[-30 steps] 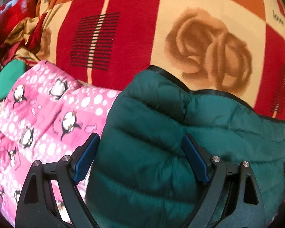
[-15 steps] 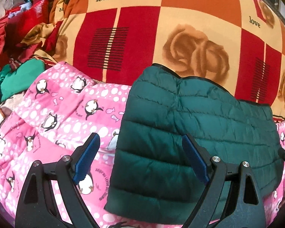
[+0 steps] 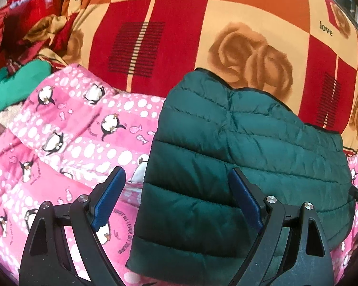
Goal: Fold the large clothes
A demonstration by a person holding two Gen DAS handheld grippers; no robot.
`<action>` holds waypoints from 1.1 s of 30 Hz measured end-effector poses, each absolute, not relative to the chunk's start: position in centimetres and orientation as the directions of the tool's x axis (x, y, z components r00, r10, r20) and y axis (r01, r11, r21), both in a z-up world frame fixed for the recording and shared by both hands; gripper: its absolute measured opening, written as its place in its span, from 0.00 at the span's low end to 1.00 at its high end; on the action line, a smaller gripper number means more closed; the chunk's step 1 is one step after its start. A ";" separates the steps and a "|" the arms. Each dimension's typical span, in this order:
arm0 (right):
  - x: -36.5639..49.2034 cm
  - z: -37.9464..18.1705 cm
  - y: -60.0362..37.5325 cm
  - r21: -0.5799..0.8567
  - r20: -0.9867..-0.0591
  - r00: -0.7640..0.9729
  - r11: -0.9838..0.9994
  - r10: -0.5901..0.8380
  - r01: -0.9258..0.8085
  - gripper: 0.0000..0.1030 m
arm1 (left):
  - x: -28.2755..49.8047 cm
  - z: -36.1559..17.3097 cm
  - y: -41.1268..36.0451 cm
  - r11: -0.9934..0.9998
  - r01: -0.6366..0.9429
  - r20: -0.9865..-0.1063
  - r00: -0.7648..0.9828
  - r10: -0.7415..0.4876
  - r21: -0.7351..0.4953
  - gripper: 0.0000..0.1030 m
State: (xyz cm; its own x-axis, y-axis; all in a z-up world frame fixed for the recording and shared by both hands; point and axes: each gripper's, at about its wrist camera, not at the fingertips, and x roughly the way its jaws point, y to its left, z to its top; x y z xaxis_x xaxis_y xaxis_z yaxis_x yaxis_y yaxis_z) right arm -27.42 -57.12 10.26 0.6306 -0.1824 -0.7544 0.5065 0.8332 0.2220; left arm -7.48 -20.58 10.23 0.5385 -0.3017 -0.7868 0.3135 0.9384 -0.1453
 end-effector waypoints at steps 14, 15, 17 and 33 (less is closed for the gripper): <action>-26.8 6.1 -62.5 0.391 -0.768 0.639 0.765 -0.035 0.513 1.00 | -3.6 6.5 -20.0 0.868 0.299 -0.778 0.392 -0.491 -0.397 0.99; -26.6 5.7 -62.9 0.411 -0.766 0.642 0.761 -0.009 0.501 1.00 | -3.3 6.1 -19.9 0.855 0.295 -0.774 0.370 -0.514 -0.427 0.99; -26.3 5.1 -63.7 0.448 -0.760 0.648 0.753 0.038 0.481 1.00 | -2.8 5.4 -19.7 0.830 0.288 -0.763 0.333 -0.554 -0.478 1.00; -24.9 5.9 -62.3 0.458 -0.726 0.673 0.828 0.139 0.324 0.55 | -4.0 7.3 -22.1 0.797 0.417 -0.744 0.330 -0.581 -0.437 0.48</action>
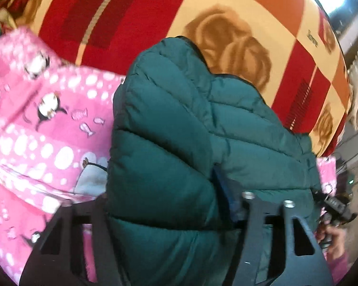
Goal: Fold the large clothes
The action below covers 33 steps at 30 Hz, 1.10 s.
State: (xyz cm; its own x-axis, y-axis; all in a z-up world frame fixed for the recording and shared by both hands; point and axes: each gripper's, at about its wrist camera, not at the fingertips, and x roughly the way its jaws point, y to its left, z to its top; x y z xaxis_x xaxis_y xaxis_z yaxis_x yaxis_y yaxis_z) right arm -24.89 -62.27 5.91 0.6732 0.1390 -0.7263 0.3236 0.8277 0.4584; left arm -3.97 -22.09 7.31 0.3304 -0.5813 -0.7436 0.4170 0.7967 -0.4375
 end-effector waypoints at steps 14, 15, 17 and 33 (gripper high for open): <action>-34.2 14.9 -57.3 0.484 -0.599 0.784 0.854 0.163 0.192 0.32 | -11.9 15.4 -15.8 0.738 0.497 -0.699 0.312 -0.644 -0.458 0.31; -35.2 15.1 -56.9 0.495 -0.595 0.785 0.848 0.173 0.188 0.32 | -12.9 15.6 -15.0 0.731 0.500 -0.697 0.303 -0.650 -0.464 0.31; -37.2 15.1 -56.0 0.511 -0.587 0.787 0.841 0.190 0.179 0.32 | -14.6 15.7 -13.3 0.733 0.490 -0.704 0.291 -0.648 -0.472 0.31; -39.7 11.8 -51.5 0.243 -0.773 0.624 0.857 -0.112 0.454 0.60 | -17.3 12.0 -10.1 0.900 0.352 -0.811 0.428 -0.399 -0.257 0.79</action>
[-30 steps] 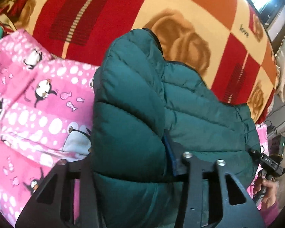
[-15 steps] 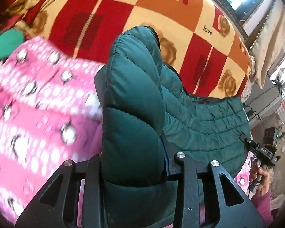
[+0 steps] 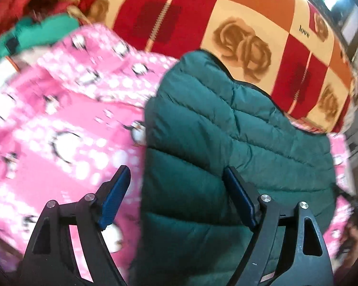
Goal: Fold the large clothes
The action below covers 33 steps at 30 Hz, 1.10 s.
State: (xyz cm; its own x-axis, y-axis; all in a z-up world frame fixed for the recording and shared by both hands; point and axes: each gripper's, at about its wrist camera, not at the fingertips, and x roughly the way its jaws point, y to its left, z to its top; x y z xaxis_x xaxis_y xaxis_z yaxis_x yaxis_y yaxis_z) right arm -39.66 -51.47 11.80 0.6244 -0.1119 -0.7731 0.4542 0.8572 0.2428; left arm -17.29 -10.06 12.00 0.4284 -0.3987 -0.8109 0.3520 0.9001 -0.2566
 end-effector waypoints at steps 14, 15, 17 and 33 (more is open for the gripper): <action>-41.0 15.4 -41.9 0.206 -0.674 0.721 0.897 -0.160 0.392 0.81 | -24.0 16.5 -11.8 0.929 0.368 -0.705 0.646 -0.293 -0.049 0.79; -40.8 15.4 -41.3 0.205 -0.671 0.724 0.898 -0.161 0.389 0.81 | -24.5 16.6 -12.1 0.929 0.369 -0.698 0.654 -0.291 -0.042 0.79; -40.4 15.5 -39.7 0.214 -0.662 0.735 0.902 -0.148 0.374 0.81 | -25.5 16.8 -12.8 0.928 0.371 -0.688 0.667 -0.285 -0.024 0.79; -39.2 14.6 -34.8 0.212 -0.656 0.746 0.921 -0.114 0.327 0.81 | -29.1 16.3 -15.8 0.920 0.385 -0.657 0.713 -0.244 0.077 0.79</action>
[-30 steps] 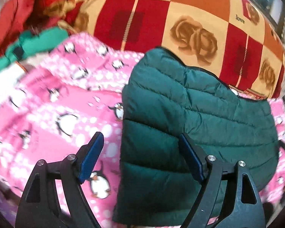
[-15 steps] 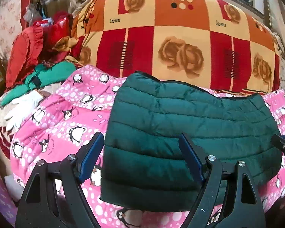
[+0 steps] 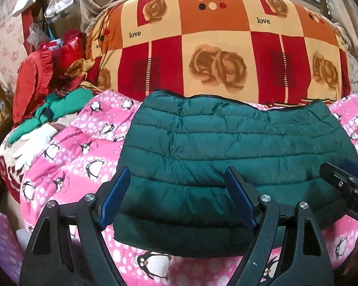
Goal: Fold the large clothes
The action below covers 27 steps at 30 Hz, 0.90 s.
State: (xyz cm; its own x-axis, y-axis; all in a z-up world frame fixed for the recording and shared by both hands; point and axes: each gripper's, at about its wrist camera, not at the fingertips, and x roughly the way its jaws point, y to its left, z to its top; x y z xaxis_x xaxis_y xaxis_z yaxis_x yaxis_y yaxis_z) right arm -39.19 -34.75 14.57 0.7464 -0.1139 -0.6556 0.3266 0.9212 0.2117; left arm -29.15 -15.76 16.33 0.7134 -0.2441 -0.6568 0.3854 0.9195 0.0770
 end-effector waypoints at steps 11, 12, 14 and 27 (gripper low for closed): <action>-39.1 14.3 -34.2 0.195 -0.658 0.743 0.926 -0.122 0.324 0.85 | -29.3 16.4 -15.8 0.919 0.390 -0.655 0.710 -0.258 0.061 0.79; -39.1 14.3 -34.1 0.195 -0.657 0.744 0.926 -0.121 0.323 0.85 | -29.3 16.4 -15.8 0.920 0.387 -0.653 0.713 -0.255 0.064 0.79; -39.1 14.3 -34.1 0.193 -0.653 0.747 0.927 -0.124 0.323 0.85 | -29.4 16.4 -15.8 0.923 0.379 -0.647 0.722 -0.246 0.073 0.79; -39.0 13.8 -33.9 0.188 -0.663 0.739 0.930 -0.116 0.315 0.85 | -29.6 16.3 -15.8 0.924 0.377 -0.646 0.721 -0.251 0.063 0.79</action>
